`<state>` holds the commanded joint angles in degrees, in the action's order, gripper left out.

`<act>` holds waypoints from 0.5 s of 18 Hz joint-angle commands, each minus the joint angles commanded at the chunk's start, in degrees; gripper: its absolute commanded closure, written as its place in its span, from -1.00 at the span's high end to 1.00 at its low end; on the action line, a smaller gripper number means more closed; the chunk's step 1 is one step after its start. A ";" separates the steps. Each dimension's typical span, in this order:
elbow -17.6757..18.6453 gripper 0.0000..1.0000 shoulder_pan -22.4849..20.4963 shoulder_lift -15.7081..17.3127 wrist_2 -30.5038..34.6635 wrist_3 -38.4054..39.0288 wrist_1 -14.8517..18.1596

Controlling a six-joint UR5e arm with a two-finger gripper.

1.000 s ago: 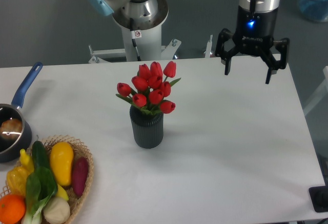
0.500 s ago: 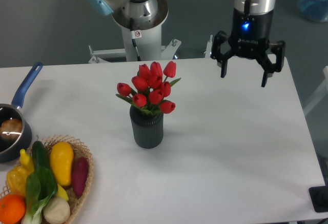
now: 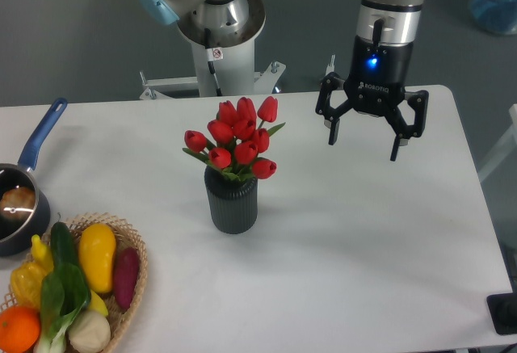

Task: Pick up the flowers from the vase
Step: 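Move the open gripper toward the red tulips in the black vase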

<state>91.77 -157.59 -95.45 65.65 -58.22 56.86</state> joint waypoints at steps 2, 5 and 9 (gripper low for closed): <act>-2.98 1.00 0.26 0.18 0.00 7.82 0.26; -5.02 1.00 2.63 0.79 -0.17 17.23 0.44; -6.78 1.00 5.80 0.70 0.35 24.11 0.35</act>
<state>84.99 -151.80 -94.75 66.00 -34.11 57.22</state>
